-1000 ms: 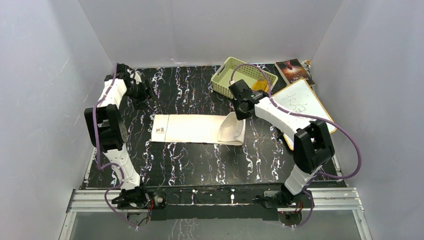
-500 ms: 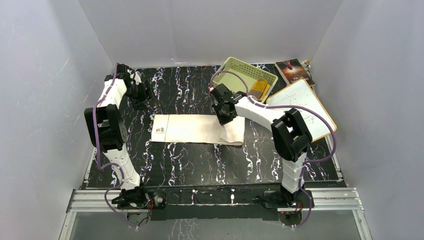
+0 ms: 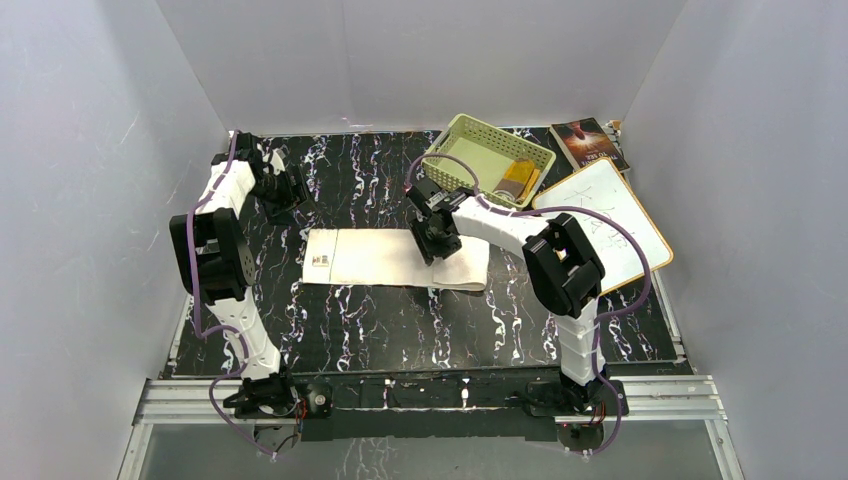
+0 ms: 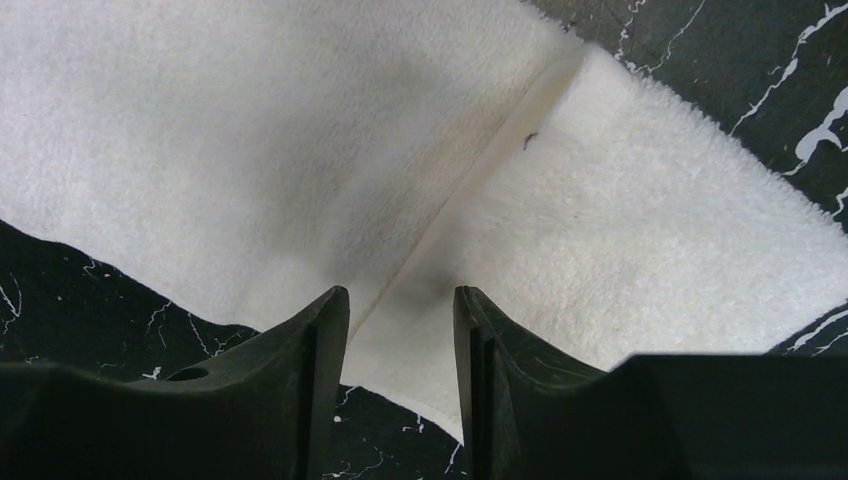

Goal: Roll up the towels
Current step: Fold the towel at the center of the board.

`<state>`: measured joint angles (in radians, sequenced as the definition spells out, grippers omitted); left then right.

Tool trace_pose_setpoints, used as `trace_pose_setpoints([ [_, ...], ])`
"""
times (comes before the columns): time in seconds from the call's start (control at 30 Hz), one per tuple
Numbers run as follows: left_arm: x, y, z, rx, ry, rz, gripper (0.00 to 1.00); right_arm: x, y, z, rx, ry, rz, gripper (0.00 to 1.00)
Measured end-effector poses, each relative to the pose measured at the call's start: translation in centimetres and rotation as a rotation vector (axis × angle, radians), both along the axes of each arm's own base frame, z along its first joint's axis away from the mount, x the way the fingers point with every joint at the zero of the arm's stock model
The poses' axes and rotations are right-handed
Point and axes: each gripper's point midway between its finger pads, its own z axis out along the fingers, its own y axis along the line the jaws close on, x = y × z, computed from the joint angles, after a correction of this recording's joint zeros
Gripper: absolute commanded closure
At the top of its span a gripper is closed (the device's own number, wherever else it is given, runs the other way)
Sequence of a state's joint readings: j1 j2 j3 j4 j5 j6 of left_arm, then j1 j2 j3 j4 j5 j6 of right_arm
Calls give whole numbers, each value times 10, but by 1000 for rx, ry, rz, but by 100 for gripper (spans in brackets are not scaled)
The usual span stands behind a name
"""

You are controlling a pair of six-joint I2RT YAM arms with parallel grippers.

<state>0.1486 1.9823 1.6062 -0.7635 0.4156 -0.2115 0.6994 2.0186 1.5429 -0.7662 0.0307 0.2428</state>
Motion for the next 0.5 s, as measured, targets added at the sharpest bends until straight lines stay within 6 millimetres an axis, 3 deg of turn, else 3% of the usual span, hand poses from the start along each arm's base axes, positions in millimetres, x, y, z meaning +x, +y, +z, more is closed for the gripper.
trace_pose_setpoints([
  [0.2, -1, 0, -1, 0, 1, -2, 29, -2, -4, -1, -21, 8, -6, 67],
  [0.5, -1, 0, -1, 1, 1, -2, 29, -1, -7, -5, -50, -1, -16, 65],
])
